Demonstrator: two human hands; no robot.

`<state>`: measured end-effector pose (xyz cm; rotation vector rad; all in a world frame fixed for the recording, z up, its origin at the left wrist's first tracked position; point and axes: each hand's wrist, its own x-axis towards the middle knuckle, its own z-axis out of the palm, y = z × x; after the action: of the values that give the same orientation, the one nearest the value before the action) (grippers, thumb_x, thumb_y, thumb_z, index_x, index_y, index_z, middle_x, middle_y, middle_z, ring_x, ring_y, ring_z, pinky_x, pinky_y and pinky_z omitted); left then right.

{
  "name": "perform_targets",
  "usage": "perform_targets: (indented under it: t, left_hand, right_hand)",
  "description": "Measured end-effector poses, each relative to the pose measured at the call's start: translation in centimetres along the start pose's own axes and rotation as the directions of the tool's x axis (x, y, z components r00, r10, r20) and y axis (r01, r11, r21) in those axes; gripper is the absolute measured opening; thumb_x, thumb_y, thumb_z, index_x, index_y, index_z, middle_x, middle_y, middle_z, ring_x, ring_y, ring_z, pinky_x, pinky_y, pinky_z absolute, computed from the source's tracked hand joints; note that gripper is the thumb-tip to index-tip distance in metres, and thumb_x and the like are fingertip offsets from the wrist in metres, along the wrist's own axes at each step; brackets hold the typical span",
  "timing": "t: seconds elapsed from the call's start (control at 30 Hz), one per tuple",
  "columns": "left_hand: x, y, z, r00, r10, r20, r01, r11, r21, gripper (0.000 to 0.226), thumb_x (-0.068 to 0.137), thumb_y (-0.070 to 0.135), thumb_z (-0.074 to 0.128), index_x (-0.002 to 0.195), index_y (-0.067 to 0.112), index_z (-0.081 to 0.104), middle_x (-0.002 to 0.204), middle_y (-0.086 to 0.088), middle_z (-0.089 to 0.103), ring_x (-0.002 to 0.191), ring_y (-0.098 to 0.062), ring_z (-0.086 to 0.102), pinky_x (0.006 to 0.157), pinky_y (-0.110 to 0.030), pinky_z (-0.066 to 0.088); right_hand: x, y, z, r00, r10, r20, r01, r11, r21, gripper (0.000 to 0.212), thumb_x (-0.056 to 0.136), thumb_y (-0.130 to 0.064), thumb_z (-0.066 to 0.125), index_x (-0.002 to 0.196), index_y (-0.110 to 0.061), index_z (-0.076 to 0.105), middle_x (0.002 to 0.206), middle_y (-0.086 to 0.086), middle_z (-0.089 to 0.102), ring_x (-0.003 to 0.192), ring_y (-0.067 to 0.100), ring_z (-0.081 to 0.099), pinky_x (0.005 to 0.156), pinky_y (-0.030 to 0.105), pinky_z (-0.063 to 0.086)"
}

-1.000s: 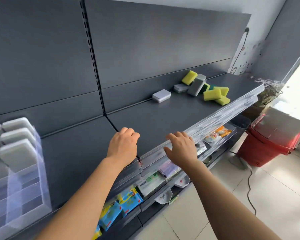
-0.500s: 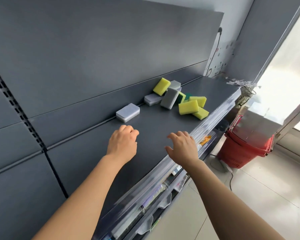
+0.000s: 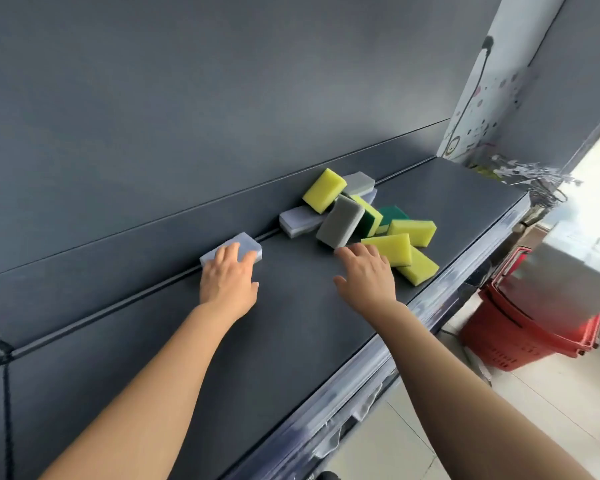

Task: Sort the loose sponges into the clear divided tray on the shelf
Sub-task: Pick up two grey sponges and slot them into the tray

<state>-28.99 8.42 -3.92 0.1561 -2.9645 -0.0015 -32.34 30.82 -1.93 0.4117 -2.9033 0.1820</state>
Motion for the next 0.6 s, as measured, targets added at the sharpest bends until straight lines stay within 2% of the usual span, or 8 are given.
perform_targets:
  t: [0.1,0.2,0.3,0.37,0.43,0.5,0.6]
  left_hand:
    - [1.8,0.7,1.1,0.993,-0.117,0.03,0.116,0.992,0.039,0.065,0.087,0.049,0.054,0.141,0.026,0.026,0.149,-0.008,0.025,0.135,-0.024,0.024,0.105,-0.041,0.03]
    - [3.2,1.5,1.8,0.973,-0.222,0.07,0.219,0.975,0.038,0.072,0.087,0.054,0.051,0.145,0.026,0.018,0.149,-0.006,0.026,0.135,-0.023,0.024,0.104,-0.041,0.028]
    - [3.6,2.3,2.0,0.964,-0.264,0.015,0.263,0.963,0.056,0.07,0.083,0.056,0.057,0.139,0.026,0.028,0.133,-0.001,0.039,0.124,-0.022,0.034,0.096,-0.039,0.033]
    - [3.8,2.7,1.7,0.954,-0.301,-0.001,0.301,0.952,0.063,0.068,0.077,0.059,0.062,0.13,0.025,0.037,0.123,0.001,0.042,0.116,-0.021,0.038,0.09,-0.036,0.036]
    - [4.2,3.0,1.3,0.94,-0.339,0.029,0.337,0.939,0.065,0.067,0.072,0.062,0.064,0.124,0.024,0.045,0.12,0.001,0.043,0.114,-0.02,0.039,0.089,-0.034,0.036]
    - [4.4,3.1,1.0,0.927,-0.371,0.059,0.369,0.928,0.047,0.065,0.069,0.064,0.066,0.117,0.023,0.053,0.118,0.001,0.043,0.113,-0.02,0.038,0.089,-0.033,0.035]
    - [3.9,3.2,1.2,0.922,-0.383,0.066,0.382,0.924,0.02,0.064,0.068,0.065,0.065,0.117,0.024,0.054,0.12,0.003,0.043,0.114,-0.019,0.036,0.09,-0.033,0.031]
  right_hand:
    - [3.3,1.5,0.2,0.995,-0.1,0.005,0.1,0.993,-0.055,0.042,0.084,-0.023,0.057,0.125,-0.022,0.048,0.136,0.003,0.043,0.13,0.024,0.032,0.097,0.034,0.03]
    - [6.3,2.7,0.5,0.972,-0.23,0.046,0.233,0.97,-0.073,0.048,0.085,-0.013,0.052,0.132,-0.02,0.044,0.151,0.005,0.025,0.143,0.025,0.012,0.111,0.035,0.015]
    - [8.4,3.0,0.9,0.941,-0.326,0.094,0.334,0.938,-0.09,0.052,0.087,-0.012,0.046,0.138,-0.021,0.039,0.157,0.005,0.013,0.145,0.025,0.0,0.116,0.04,-0.002]
    - [9.6,3.0,1.4,0.918,-0.37,0.146,0.386,0.917,-0.102,0.053,0.09,-0.013,0.043,0.141,-0.021,0.034,0.158,0.008,0.007,0.145,0.025,-0.004,0.116,0.041,-0.008]
    - [10.5,2.9,1.9,0.906,-0.375,0.198,0.4,0.911,-0.099,0.053,0.093,-0.015,0.04,0.144,-0.02,0.03,0.158,0.01,0.004,0.145,0.025,-0.003,0.116,0.038,-0.006]
    - [11.1,2.8,2.2,0.898,-0.38,0.221,0.412,0.903,-0.124,0.051,0.094,-0.018,0.04,0.144,-0.019,0.03,0.157,0.013,0.008,0.144,0.028,0.004,0.116,0.038,0.004]
    - [11.7,2.3,2.4,0.884,-0.428,0.187,0.461,0.862,-0.209,0.042,0.09,-0.017,0.044,0.131,-0.018,0.042,0.139,0.014,0.039,0.126,0.032,0.029,0.102,0.036,0.024]
